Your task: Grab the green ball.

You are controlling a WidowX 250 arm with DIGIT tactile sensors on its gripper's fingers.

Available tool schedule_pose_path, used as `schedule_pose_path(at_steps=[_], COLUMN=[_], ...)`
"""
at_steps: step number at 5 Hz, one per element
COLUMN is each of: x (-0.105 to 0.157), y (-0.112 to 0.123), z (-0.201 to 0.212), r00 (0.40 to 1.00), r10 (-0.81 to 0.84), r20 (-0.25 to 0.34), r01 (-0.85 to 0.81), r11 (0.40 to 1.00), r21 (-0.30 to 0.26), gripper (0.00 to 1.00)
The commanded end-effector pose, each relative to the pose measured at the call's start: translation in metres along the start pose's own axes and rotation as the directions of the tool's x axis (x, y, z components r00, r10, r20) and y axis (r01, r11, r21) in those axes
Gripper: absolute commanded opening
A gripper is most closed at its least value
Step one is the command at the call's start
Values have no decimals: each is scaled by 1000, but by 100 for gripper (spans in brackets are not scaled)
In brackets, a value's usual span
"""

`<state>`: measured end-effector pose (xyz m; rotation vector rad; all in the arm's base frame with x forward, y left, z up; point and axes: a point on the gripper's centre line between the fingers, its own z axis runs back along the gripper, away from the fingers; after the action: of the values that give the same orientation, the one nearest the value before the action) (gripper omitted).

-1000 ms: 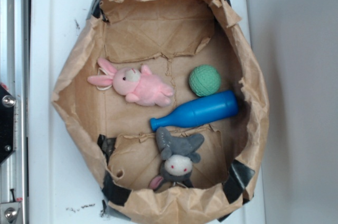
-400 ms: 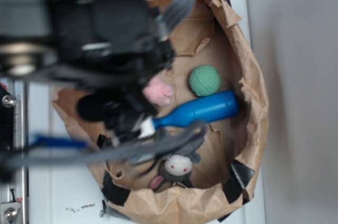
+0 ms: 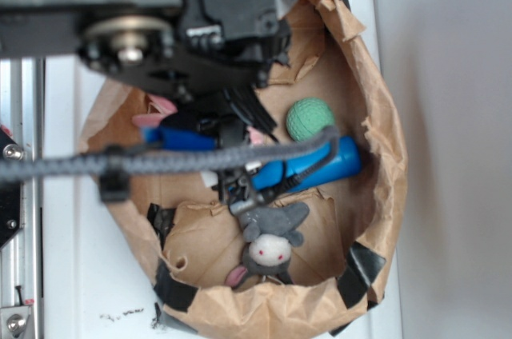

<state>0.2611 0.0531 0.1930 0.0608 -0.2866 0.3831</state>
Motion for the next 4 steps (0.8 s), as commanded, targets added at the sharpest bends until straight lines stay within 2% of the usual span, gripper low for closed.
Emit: schedule_pose_path(at_steps=[1,2,3,4], x=[7,18,32,34], y=[8,-2,-21,-27], z=[14,-15,-50,-67], r00=[999,995,989,985], r10=[16,99,132,140], r20=[44,25,73,97], r01=[-16,-100,-133,-145], r11=[1000,994,991,988], r21=[-6,32,18,48], gripper=[100,100,100,100])
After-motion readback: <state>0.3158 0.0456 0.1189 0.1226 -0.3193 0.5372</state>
